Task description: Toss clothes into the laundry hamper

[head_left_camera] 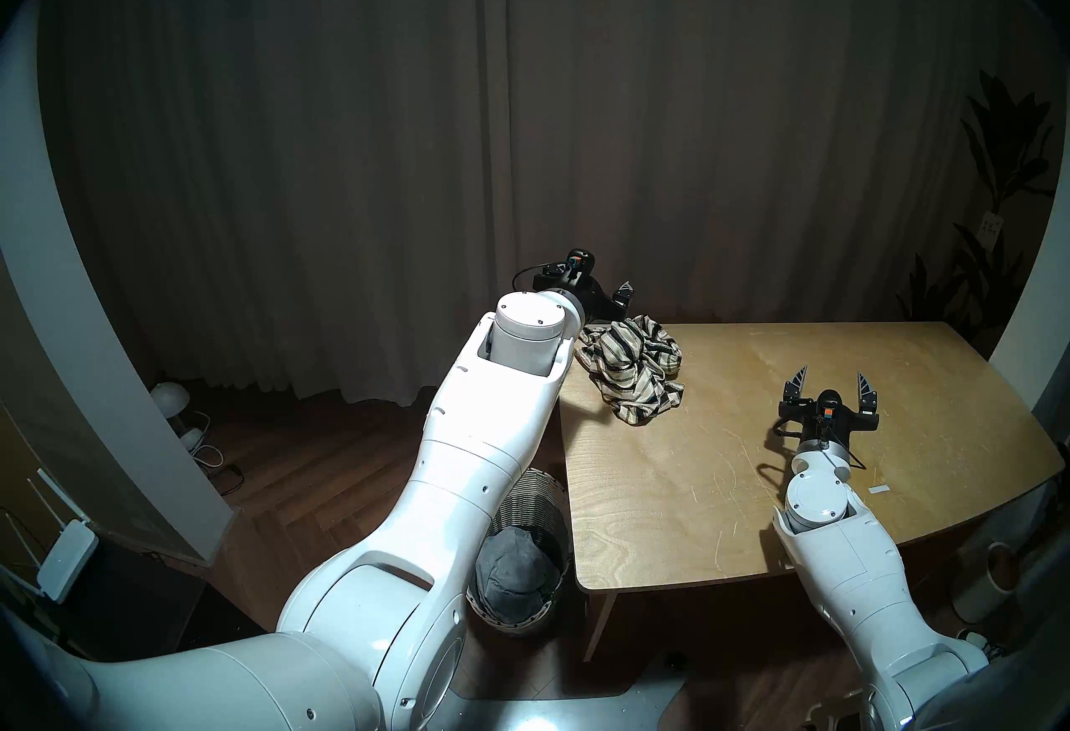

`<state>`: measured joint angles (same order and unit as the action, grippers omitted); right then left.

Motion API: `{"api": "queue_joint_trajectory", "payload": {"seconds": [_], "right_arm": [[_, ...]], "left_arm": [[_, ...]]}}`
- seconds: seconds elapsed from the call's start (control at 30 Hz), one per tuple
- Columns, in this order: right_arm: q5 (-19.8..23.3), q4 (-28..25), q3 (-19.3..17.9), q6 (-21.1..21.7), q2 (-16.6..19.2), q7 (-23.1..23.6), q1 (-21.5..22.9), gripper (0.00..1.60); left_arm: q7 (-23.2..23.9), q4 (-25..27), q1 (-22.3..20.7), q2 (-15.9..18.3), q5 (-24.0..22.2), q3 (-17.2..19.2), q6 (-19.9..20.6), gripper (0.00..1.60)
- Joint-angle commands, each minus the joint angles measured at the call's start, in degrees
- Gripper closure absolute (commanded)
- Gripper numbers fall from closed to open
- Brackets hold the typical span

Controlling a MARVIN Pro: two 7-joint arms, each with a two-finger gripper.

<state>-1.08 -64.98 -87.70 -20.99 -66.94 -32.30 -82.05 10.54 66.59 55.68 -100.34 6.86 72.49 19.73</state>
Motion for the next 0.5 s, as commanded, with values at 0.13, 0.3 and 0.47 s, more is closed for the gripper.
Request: {"api": "queue_joint_trajectory", "payload": {"seconds": [0.13, 0.3, 0.47], "right_arm": [[-0.53, -6.26, -1.44, -2.48, 4.09, 2.44, -0.57, 0.0], [-0.36, -8.62, -2.1, -3.46, 5.11, 3.96, -1.38, 0.0], [-0.26, -10.38, -2.57, -4.18, 5.96, 5.23, -2.47, 0.0]], "left_arm": [[-0.47, -6.16, -3.43, -0.97, 0.98, -1.0, 0.26, 0.0], [-1.0, -11.58, -3.12, -0.44, 1.63, -1.37, 0.3, 0.0], [-1.4, -15.15, -4.29, -0.29, 2.09, -1.31, 0.24, 0.0]]}}
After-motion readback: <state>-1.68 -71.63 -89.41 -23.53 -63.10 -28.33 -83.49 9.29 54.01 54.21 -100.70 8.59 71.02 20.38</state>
